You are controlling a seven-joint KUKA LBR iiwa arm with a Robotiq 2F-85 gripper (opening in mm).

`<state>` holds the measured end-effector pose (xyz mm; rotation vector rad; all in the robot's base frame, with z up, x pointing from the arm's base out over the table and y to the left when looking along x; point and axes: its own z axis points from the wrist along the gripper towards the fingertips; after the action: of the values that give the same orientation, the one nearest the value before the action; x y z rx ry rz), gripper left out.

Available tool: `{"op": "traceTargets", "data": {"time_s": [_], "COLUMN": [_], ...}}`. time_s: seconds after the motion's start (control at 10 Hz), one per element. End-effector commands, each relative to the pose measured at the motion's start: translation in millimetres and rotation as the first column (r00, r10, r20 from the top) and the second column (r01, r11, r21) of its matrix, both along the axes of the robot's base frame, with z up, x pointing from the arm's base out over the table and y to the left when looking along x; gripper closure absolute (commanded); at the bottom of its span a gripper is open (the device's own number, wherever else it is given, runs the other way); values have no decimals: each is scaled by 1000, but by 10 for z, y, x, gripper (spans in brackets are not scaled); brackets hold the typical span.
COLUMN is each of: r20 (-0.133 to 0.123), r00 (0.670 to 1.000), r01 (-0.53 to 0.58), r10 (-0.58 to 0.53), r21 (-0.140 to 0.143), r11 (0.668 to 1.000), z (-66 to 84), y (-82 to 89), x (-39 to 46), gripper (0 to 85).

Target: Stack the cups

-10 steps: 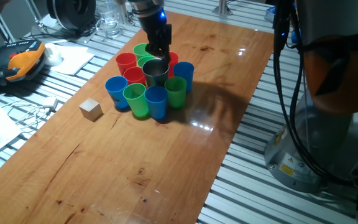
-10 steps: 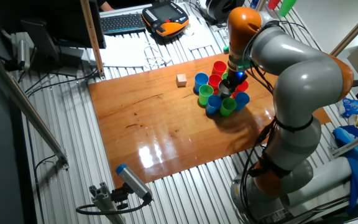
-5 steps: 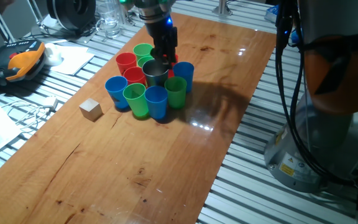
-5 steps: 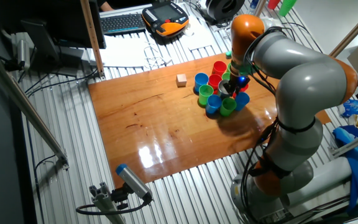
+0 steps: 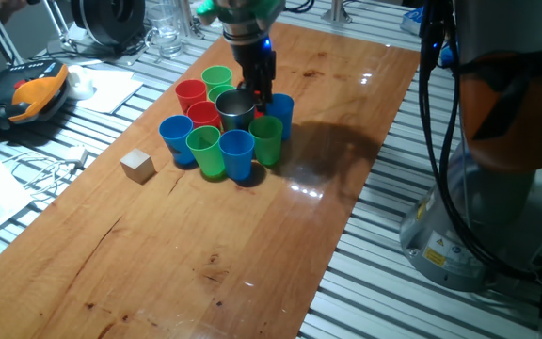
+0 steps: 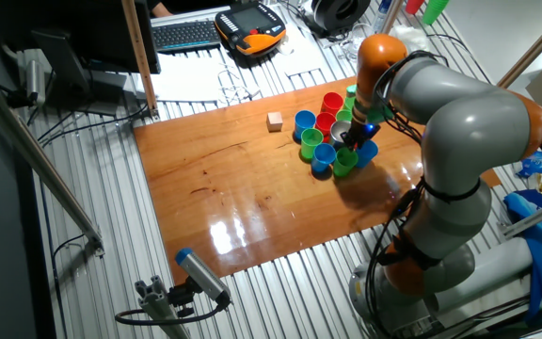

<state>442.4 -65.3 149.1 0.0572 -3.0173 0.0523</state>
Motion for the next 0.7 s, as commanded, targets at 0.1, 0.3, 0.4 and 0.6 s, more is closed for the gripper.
{"op": "traceTargets", "data": {"time_s": [0.1,0.3,0.4,0.6], "r20": [5,11,16,32], "r00": [1000,1000,1000,999], "r01": [3,-1,-1,-6], "r10": [-3,1,1,6], "r21": [4,11,14,11], "r11": [1000,1000,1000,1000], "z": [-40,-75,-100,-175], "y": [-5,-20,-10,-6], "x": [-16,-24,-30,-34], "gripper": [510,510,510,510]}}
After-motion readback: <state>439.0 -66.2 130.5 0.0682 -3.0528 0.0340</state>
